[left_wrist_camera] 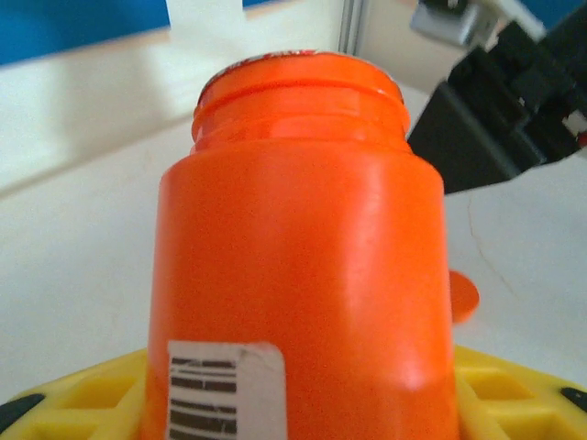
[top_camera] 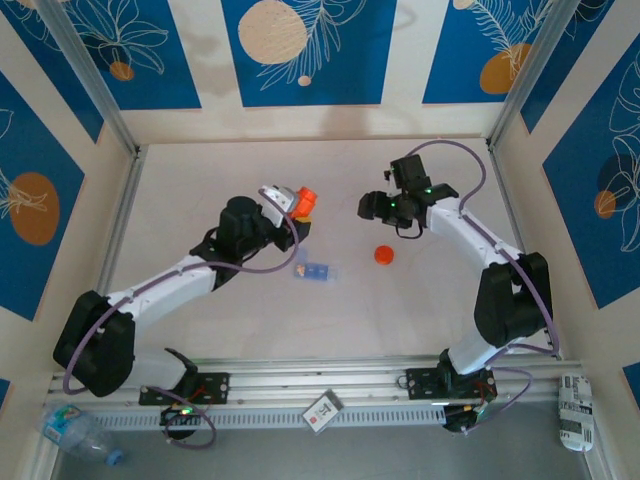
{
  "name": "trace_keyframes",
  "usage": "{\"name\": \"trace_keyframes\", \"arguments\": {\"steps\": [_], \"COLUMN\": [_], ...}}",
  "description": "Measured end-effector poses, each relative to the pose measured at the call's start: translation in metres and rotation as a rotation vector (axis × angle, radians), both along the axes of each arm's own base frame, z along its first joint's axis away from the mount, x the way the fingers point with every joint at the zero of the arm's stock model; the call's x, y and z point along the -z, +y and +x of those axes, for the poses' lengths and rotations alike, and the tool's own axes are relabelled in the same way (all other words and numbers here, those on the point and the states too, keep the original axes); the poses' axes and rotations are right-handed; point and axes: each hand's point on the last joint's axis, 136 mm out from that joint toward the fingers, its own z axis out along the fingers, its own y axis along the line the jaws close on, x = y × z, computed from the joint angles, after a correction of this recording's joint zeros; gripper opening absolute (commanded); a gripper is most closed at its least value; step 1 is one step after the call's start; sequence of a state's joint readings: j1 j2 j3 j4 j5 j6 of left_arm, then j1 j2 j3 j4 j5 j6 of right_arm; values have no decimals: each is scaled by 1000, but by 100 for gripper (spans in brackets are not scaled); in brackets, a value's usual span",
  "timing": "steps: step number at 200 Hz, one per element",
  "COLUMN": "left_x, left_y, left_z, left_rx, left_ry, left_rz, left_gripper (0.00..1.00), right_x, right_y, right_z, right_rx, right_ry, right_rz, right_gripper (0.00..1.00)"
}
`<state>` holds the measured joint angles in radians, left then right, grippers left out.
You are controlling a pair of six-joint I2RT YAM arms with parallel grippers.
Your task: Sort the pills into containers
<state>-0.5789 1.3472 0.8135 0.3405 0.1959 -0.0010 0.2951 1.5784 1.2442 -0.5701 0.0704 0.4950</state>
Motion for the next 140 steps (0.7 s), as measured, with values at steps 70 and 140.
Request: {"name": "trace_keyframes", "arguments": {"steps": [70,140], "left_x": [-52,-47], "left_y": [-11,-14], "left_z": [-8,-25], "left_rx": [143,218], "left_ry": [-242,-293], "left_rz": [-167,-198], "left_gripper": [0,0], "right_x": [26,94], "right_y": [-30,-41], "right_z": [-11,-24], "right_rx": [34,6], "right_ry": [114,310], "right_rz": [-76,-211], "right_gripper": [80,81]}}
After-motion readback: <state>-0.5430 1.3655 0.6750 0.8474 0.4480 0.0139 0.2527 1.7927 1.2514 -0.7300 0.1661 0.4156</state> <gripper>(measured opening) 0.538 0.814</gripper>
